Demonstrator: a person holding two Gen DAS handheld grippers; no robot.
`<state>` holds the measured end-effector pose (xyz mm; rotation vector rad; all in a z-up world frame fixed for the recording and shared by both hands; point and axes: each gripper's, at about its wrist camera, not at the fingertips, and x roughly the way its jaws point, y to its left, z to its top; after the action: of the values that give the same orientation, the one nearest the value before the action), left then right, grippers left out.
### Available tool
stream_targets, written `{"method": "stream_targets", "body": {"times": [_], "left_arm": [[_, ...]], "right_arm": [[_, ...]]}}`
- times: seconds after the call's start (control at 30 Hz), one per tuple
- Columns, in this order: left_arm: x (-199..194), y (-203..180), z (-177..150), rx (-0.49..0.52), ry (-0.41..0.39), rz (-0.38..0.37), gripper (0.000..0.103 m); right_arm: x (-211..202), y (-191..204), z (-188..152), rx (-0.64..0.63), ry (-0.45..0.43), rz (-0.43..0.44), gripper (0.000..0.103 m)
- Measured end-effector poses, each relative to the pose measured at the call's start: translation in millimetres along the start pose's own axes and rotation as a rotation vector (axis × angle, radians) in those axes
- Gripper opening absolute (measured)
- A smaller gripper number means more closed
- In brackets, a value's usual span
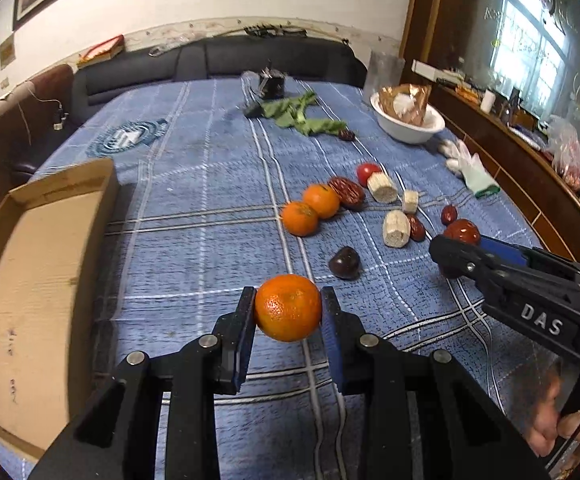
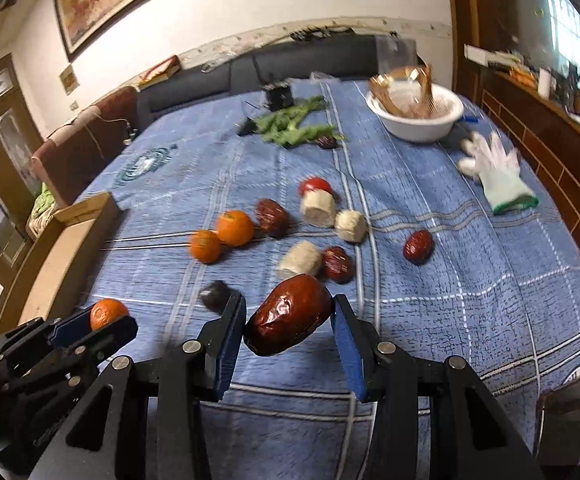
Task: Organize fruits
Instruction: 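Carry both fruits to the cardboard box and open both tools to drop them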
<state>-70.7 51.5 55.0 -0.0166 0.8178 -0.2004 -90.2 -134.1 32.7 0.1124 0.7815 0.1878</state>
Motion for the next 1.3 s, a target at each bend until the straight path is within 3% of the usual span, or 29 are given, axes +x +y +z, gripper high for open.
{"method": "stream_targets", "body": {"times": [0.2, 0.37, 0.53, 0.67, 0.93, 1.1, 1.3], "left_arm": [[-37, 31, -3, -0.054, -0.064, 0.018, 0.03], [-73, 85, 0, -0.129, -0.09, 0.016, 0.03], [-98, 151, 9, -0.102, -0.115, 0.211, 0.031], [-97, 207, 3, -0.146, -0.065, 0.315, 0.031], [-76, 259, -32, -0.239, 0.045, 0.324, 0.031], [-56, 264, -42, -0.253, 0.115, 0.314, 0.031], [-48, 269, -52, -0.281, 0.132, 0.293, 0.031]], "right_arm": [[-25, 38, 5, -0.075, -0.043, 0.032, 0.048], [-40, 93, 17, -0.161, -0.072, 0.126, 0.048], [-37, 170, 24, -0.267, -0.062, 0.279, 0.048], [-15, 224, 16, -0.34, -0.014, 0.371, 0.048], [56, 292, -24, -0.427, 0.168, 0.443, 0.049], [74, 301, -39, -0.457, 0.204, 0.433, 0.049], [78, 307, -44, -0.474, 0.207, 0.425, 0.05]]}}
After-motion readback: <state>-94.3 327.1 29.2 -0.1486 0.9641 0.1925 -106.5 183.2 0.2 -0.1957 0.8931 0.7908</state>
